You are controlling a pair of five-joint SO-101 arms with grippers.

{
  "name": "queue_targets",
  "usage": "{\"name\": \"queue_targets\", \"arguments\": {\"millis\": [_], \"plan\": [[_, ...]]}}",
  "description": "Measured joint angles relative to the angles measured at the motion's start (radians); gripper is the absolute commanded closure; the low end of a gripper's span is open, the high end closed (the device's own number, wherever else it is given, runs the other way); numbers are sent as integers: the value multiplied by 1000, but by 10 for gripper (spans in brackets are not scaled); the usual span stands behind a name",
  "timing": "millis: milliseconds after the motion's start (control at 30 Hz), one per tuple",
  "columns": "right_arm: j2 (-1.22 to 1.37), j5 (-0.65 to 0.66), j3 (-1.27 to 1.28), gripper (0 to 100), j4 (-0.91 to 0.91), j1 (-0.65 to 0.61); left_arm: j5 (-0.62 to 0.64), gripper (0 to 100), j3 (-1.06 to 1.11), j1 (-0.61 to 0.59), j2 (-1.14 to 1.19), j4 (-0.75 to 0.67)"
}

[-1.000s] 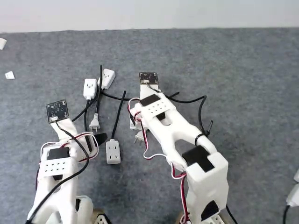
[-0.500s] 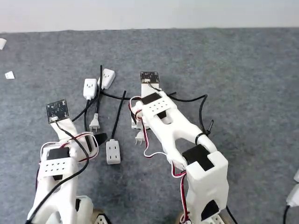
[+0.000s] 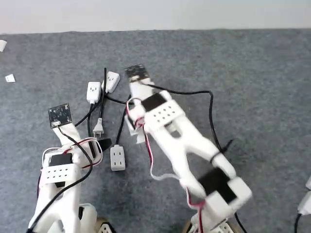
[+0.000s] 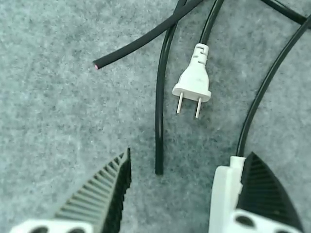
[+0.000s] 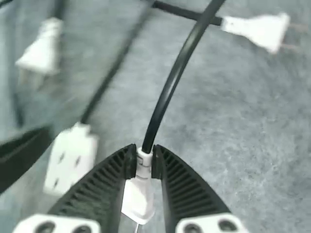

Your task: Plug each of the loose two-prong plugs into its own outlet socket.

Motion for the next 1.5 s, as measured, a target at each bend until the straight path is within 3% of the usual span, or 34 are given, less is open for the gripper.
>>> {"name": "queue_targets", "arguments": {"millis": [167, 367, 567, 833, 1000, 1300, 1500], "plan": [[-249, 137, 163, 991, 3, -40, -31, 658, -12, 0, 43, 0], [-474, 290, 347, 991, 8, -38, -43, 658, -207, -20, 302, 78], [-408, 315, 466, 991, 8, 121, -57, 658, -288, -37, 420, 117], [-184, 385, 559, 955, -203, 470, -60, 658, -239, -41, 344, 97], [-89, 399, 517, 835, -173, 508, -60, 658, -230, -40, 319, 87], [-49, 399, 445, 921, -153, 540, -60, 658, -230, -40, 319, 87], [-104, 362, 451, 870, -109, 559, -60, 658, -230, -40, 319, 87]]}}
